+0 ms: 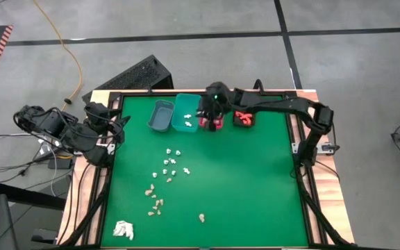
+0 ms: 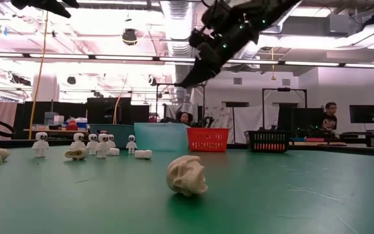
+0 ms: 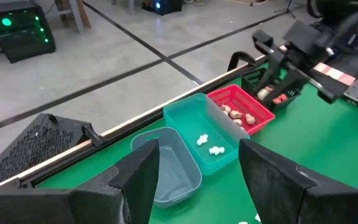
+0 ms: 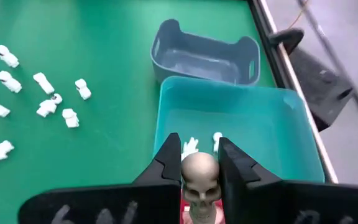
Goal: Sort Halloween decoration
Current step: Put the white skull toy into the red bin
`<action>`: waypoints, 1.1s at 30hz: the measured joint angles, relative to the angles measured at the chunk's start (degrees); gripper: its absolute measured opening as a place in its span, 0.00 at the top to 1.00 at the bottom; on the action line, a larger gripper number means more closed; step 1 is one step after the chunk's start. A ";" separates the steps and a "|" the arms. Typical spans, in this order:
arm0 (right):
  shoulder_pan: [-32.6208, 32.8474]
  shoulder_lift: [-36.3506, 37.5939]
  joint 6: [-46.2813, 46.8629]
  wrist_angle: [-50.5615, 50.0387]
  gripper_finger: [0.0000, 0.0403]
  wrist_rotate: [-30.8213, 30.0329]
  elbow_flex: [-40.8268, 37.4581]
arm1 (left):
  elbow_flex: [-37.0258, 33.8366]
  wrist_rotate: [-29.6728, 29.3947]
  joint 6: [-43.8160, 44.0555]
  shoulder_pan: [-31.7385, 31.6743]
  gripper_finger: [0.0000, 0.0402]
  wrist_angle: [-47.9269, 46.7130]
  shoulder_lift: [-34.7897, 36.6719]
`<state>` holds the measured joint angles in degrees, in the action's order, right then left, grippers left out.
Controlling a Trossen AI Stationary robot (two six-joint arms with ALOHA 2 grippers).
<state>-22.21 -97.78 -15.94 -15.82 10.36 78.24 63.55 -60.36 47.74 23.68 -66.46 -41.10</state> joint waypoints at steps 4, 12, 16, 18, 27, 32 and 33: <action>-3.48 0.22 0.67 1.16 0.86 2.14 -3.48 | 0.00 -0.02 0.10 0.02 0.48 0.00 0.00; -7.59 0.78 5.01 14.42 0.86 8.81 -13.99 | 0.00 -2.33 0.62 0.00 0.48 0.00 0.00; -8.66 0.76 9.60 26.51 0.86 8.84 -18.61 | 0.00 -3.02 1.12 0.01 0.48 0.00 0.00; -9.78 0.76 11.35 29.70 0.86 8.72 -20.03 | 0.00 -3.04 1.19 0.02 0.48 0.00 0.00; -13.21 0.57 15.95 27.85 0.80 7.68 -22.34 | 0.00 -3.56 1.21 0.02 0.48 0.00 0.00; -13.23 0.55 15.96 26.23 0.66 7.66 -22.34 | 0.01 -4.52 1.39 0.00 0.48 0.00 0.00; -13.19 0.55 15.98 26.12 0.63 7.66 -22.34 | 0.00 -4.50 1.48 0.01 0.48 0.00 0.00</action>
<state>-35.40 -97.23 0.03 10.30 18.02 55.90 63.55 -64.86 49.22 23.69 -66.46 -41.10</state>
